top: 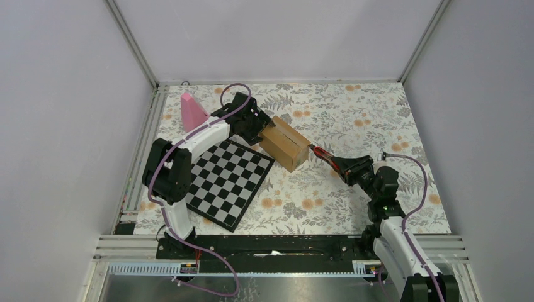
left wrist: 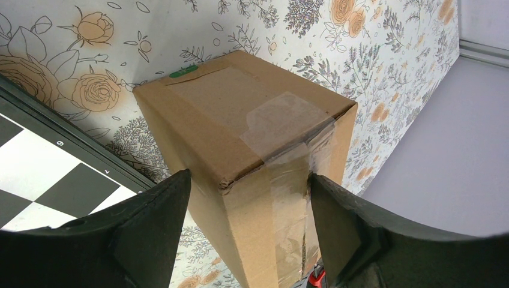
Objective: Unpack the express box
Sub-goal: Adjust the express box at the center of the board.
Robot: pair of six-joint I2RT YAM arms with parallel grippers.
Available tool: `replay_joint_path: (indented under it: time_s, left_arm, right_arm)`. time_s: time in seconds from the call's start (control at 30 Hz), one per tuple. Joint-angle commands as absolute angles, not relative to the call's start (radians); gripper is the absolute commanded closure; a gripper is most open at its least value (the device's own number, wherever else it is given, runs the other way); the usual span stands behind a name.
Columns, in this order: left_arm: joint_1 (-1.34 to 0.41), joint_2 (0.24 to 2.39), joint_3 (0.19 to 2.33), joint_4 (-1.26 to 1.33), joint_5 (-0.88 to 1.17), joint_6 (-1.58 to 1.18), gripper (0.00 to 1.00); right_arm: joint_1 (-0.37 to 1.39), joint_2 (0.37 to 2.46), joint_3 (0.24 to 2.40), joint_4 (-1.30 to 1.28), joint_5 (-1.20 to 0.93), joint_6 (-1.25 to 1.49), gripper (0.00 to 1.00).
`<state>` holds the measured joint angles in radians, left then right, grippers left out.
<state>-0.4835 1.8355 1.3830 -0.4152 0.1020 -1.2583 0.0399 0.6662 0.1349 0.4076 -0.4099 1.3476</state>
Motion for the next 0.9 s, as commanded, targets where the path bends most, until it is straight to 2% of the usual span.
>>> replay_joint_path:
  time_s: [0.0,0.6,0.67,0.87]
  left_arm:
    - [-0.488,1.804,1.382,-0.392,0.124,-1.27,0.26]
    - [-0.503,1.803,1.373,-0.372,0.129,-1.285,0.25]
    - [-0.503,1.8,1.37,-0.367,0.135,-1.274,0.22]
    - [-0.503,1.769,1.361,-0.347,0.165,-1.187,0.02]
  right_arm:
    - [0.038,0.68,0.137,0.496,-0.439,1.362,1.0]
    - [0.046,0.824,0.153,0.577,-0.521,1.368,1.0]
    - [0.048,0.839,0.163,0.562,-0.523,1.355,1.0]
    - [0.047,0.871,0.178,0.535,-0.514,1.327,1.0]
